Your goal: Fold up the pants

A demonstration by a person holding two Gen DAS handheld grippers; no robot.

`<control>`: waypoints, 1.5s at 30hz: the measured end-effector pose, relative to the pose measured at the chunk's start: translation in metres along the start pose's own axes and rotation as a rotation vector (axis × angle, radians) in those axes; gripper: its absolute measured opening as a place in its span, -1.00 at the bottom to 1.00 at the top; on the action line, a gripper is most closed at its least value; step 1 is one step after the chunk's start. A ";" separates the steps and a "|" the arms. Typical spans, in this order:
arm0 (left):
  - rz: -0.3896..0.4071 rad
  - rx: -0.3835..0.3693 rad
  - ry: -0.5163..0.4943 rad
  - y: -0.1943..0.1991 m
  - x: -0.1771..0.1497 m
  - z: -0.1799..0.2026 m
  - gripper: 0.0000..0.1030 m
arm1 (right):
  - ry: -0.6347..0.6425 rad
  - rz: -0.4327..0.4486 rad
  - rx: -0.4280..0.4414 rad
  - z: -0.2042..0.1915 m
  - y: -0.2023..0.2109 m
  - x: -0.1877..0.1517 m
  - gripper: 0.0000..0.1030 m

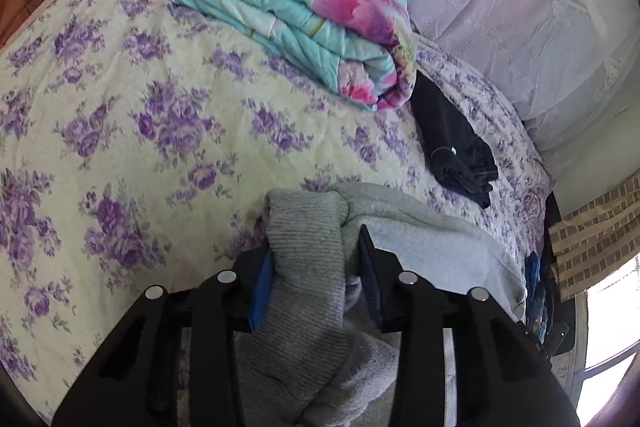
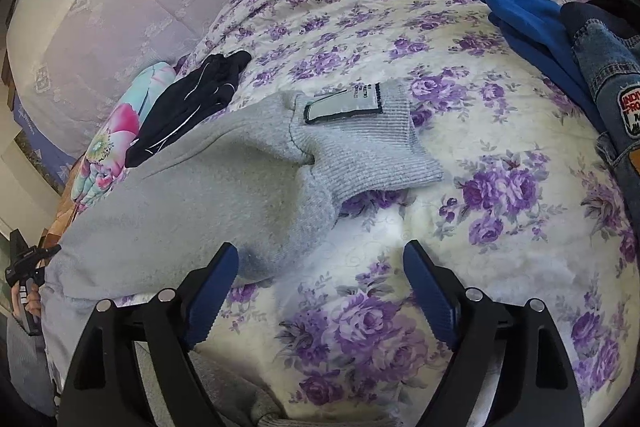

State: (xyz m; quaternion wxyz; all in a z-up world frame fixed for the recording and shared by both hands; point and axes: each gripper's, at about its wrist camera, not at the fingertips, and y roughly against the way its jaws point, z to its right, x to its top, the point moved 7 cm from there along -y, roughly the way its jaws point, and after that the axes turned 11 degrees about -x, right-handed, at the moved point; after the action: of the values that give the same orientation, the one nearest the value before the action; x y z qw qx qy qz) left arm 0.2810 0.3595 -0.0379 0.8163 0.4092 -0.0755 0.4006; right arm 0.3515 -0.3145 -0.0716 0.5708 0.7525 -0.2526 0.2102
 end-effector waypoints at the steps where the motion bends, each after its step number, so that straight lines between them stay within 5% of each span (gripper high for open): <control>1: 0.011 0.025 -0.028 -0.001 0.004 0.005 -0.28 | 0.001 0.000 0.000 0.000 0.000 0.000 0.67; 5: -0.029 0.194 -0.101 -0.018 0.000 -0.009 -0.12 | -0.013 0.002 0.007 0.001 0.003 0.000 0.67; 8: -0.054 0.295 -0.103 -0.024 -0.008 -0.029 0.34 | -0.045 -0.005 -0.009 0.004 0.012 0.003 0.67; 14: -0.038 0.325 -0.150 -0.010 -0.004 -0.027 0.48 | -0.100 0.082 0.050 -0.001 0.038 0.046 0.66; 19: -0.031 0.334 -0.113 -0.021 -0.006 -0.030 0.56 | -0.131 0.072 -0.136 0.017 0.004 0.084 0.63; 22: -0.025 0.324 -0.078 -0.024 -0.006 -0.038 0.68 | -0.235 0.017 -0.127 0.041 -0.018 0.088 0.58; 25: -0.029 0.285 -0.043 -0.028 -0.005 -0.043 0.58 | -0.221 -0.079 -0.041 0.034 -0.043 0.072 0.13; 26: -0.029 0.259 -0.051 -0.030 -0.004 -0.040 0.45 | -0.199 -0.073 -0.044 0.031 -0.045 0.071 -0.18; 27: -0.036 0.226 -0.065 -0.032 -0.004 -0.035 0.03 | -0.186 -0.059 -0.043 0.029 -0.044 0.072 -0.48; 28: -0.045 0.204 -0.080 -0.035 -0.004 -0.029 -0.14 | -0.194 -0.046 -0.021 0.029 -0.043 0.077 -0.67; 30: -0.025 0.251 -0.128 -0.034 -0.001 -0.020 -0.19 | -0.233 -0.015 -0.008 0.035 -0.039 0.088 -0.79; 33: -0.022 0.300 -0.172 -0.036 0.001 -0.014 -0.17 | -0.204 -0.006 -0.047 0.041 -0.042 0.100 -0.79; 35: -0.021 0.313 -0.140 -0.033 0.000 -0.021 0.13 | -0.161 -0.048 -0.087 0.042 -0.049 0.096 -0.68; 37: 0.002 0.363 -0.107 -0.017 -0.003 -0.031 0.74 | -0.155 -0.009 -0.125 0.048 -0.032 0.090 -0.48; 39: 0.032 0.354 -0.106 0.007 -0.012 -0.032 0.78 | -0.157 0.046 -0.099 0.050 0.001 0.079 -0.20; 45: 0.069 0.328 -0.118 0.081 -0.074 -0.038 0.78 | -0.137 0.047 -0.015 0.056 0.097 -0.008 0.05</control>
State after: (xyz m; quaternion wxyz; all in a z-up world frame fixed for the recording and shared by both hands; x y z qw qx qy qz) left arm 0.1655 0.3712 -0.0467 0.7187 0.5567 -0.0708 0.4106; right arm 0.2871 -0.3891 -0.0183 0.5527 0.7547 -0.3102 0.1694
